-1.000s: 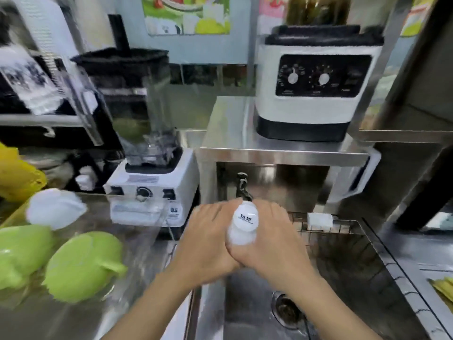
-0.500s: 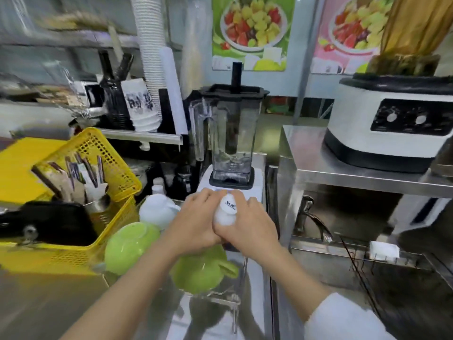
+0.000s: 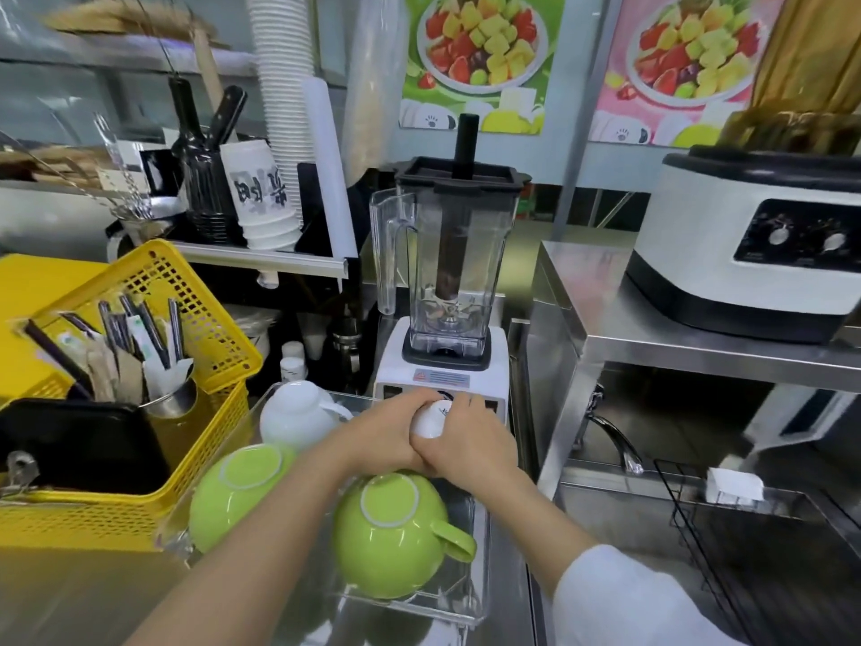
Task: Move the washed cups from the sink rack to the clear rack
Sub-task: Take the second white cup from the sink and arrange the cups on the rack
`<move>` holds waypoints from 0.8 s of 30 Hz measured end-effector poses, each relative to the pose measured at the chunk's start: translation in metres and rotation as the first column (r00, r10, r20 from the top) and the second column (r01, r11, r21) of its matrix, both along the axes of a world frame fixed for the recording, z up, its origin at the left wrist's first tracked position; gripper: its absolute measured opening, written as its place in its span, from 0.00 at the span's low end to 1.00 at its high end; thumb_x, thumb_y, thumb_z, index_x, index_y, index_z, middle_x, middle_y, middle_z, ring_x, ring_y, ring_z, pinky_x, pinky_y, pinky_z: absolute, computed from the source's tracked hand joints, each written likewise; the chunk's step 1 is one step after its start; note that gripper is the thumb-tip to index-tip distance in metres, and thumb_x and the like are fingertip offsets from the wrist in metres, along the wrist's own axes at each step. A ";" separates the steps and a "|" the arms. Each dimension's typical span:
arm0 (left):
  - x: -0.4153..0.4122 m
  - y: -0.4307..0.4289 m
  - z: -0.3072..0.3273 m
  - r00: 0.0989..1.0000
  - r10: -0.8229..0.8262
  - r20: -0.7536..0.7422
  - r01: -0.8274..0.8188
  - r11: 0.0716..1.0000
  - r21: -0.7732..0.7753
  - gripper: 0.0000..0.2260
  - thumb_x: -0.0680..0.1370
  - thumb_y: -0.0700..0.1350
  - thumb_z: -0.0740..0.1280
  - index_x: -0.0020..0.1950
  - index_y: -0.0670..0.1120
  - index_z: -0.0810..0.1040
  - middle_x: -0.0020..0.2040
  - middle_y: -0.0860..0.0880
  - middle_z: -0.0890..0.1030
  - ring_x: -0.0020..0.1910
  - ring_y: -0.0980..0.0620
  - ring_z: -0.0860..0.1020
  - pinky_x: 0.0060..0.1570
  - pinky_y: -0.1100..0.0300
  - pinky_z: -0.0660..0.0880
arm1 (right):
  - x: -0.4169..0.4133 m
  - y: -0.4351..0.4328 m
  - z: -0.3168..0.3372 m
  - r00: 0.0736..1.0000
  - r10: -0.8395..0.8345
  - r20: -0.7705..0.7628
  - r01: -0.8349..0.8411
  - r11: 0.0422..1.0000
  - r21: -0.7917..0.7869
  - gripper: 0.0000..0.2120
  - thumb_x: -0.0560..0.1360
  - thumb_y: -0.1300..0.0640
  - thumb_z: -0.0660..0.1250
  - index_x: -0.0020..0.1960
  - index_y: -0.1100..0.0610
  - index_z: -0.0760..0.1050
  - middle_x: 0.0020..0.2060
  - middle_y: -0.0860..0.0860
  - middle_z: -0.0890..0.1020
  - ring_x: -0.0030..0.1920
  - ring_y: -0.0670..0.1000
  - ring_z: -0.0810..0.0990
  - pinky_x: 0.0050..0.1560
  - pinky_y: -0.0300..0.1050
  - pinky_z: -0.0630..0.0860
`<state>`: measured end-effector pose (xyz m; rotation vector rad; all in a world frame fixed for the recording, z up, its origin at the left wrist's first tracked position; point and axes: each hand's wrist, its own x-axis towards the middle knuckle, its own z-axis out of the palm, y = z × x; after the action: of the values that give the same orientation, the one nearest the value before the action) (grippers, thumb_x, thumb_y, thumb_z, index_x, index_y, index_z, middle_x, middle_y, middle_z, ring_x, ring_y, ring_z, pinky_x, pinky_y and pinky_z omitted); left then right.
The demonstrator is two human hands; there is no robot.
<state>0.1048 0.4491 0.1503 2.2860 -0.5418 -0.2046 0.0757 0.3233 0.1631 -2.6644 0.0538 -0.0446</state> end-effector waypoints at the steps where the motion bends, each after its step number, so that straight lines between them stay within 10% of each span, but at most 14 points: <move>1: 0.001 -0.001 -0.001 1.000 -0.010 -0.016 0.010 1.000 -0.001 0.35 0.55 0.50 0.78 0.59 0.58 0.69 0.59 0.56 0.76 0.57 0.55 0.75 0.57 0.50 0.75 | 0.002 -0.001 -0.001 1.000 0.000 -0.010 0.000 1.000 -0.007 0.29 0.70 0.42 0.61 0.62 0.61 0.63 0.62 0.57 0.71 0.61 0.58 0.71 0.54 0.50 0.69; 11: 0.007 -0.002 -0.004 0.993 -0.065 -0.094 0.067 0.998 0.017 0.35 0.57 0.43 0.77 0.61 0.54 0.66 0.60 0.51 0.73 0.59 0.52 0.73 0.60 0.51 0.72 | 0.009 -0.009 -0.017 0.995 0.080 0.051 -0.072 0.987 -0.144 0.31 0.69 0.35 0.59 0.59 0.59 0.65 0.58 0.57 0.73 0.57 0.58 0.74 0.51 0.50 0.69; 18: 0.003 0.012 0.001 0.999 -0.016 -0.034 0.020 0.990 0.142 0.41 0.64 0.49 0.76 0.70 0.57 0.58 0.70 0.54 0.62 0.69 0.55 0.60 0.68 0.57 0.60 | 0.003 -0.030 -0.022 0.983 0.074 0.167 -0.078 0.997 0.017 0.31 0.68 0.32 0.60 0.61 0.53 0.66 0.59 0.51 0.75 0.62 0.53 0.70 0.51 0.48 0.58; 24: -0.010 0.024 0.015 0.997 0.062 0.035 -0.065 0.995 0.073 0.26 0.72 0.48 0.71 0.67 0.51 0.66 0.63 0.55 0.69 0.63 0.58 0.66 0.61 0.64 0.62 | -0.007 -0.047 -0.023 0.975 0.039 0.221 -0.085 0.976 0.203 0.25 0.71 0.38 0.63 0.62 0.51 0.67 0.60 0.50 0.74 0.62 0.51 0.71 0.57 0.48 0.59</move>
<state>0.0949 0.4732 0.1654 2.3787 -0.4848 -0.1589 0.0687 0.2767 0.1404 -2.4315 -0.0914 -0.2912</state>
